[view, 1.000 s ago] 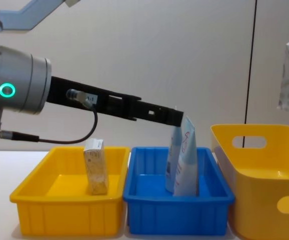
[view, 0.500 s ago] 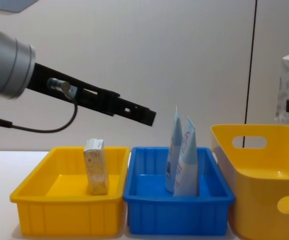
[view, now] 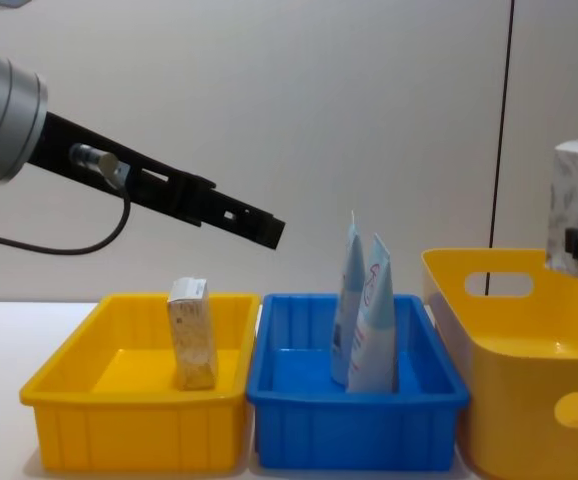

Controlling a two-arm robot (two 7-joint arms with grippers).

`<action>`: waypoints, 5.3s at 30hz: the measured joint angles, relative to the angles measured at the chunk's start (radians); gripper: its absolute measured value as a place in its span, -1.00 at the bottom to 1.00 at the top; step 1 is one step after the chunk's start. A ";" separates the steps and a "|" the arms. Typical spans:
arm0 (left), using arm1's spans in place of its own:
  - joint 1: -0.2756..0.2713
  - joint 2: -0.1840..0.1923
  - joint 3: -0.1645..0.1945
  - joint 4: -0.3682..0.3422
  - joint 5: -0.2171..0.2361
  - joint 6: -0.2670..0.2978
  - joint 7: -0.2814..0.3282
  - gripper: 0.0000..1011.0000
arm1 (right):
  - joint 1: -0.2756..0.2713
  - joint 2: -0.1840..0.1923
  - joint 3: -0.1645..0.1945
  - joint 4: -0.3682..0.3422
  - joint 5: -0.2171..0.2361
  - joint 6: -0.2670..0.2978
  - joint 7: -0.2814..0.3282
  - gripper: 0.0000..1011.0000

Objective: Bimanual collaborative sorting of washing and personal care products

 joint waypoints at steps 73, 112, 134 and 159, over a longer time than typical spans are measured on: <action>0.002 0.011 -0.005 -0.020 0.003 0.026 0.023 0.98 | 0.057 -0.065 -0.015 0.116 -0.051 0.026 -0.017 0.98; 0.002 0.011 -0.005 -0.020 0.003 0.025 0.023 0.98 | 0.060 -0.048 -0.023 0.091 -0.035 0.065 0.048 0.98; 0.002 0.011 -0.005 -0.020 0.003 0.025 0.023 0.98 | 0.029 0.006 -0.068 -0.066 -0.003 0.187 0.179 0.98; 0.002 0.011 -0.005 -0.020 0.003 0.025 0.023 0.98 | 0.047 -0.033 -0.144 -0.115 -0.039 0.244 0.156 0.98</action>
